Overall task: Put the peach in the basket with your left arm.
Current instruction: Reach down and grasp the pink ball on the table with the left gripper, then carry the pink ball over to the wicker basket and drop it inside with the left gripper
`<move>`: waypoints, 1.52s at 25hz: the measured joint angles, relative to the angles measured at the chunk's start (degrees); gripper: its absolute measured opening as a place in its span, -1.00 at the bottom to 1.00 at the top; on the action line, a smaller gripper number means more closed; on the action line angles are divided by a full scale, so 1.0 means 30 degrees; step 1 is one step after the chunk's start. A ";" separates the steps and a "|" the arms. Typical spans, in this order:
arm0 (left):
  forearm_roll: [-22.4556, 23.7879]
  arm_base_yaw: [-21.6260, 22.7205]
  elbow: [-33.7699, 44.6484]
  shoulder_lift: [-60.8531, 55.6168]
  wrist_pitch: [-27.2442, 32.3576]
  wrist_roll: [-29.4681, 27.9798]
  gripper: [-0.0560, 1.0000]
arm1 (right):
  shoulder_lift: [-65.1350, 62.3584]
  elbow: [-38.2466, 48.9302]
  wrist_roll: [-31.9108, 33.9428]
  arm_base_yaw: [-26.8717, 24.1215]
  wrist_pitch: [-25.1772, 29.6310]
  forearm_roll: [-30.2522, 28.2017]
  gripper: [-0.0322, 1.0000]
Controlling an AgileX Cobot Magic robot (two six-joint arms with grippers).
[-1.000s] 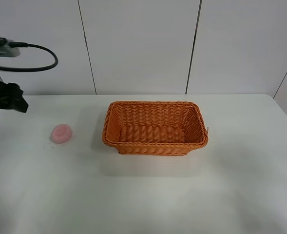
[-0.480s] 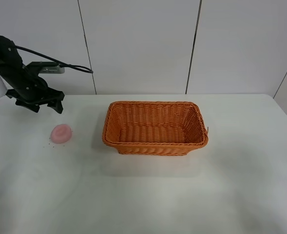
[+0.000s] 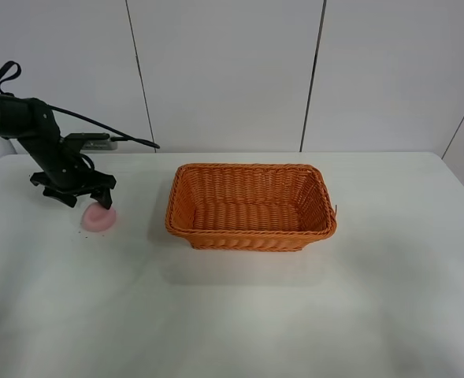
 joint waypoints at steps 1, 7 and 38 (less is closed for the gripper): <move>-0.0020 0.0000 0.0000 0.0116 0.0000 0.0000 0.72 | 0.0000 0.0000 0.0000 0.0000 0.0000 0.0000 0.41; -0.0374 0.0000 0.0024 0.0594 0.0142 0.0000 0.72 | 0.0000 0.0000 0.0000 0.0000 0.0000 0.0000 0.41; 0.0153 -0.0271 -0.3069 -0.3418 0.5625 -0.2457 -0.67 | 0.0000 0.0000 0.0000 0.0000 0.0000 0.0000 0.41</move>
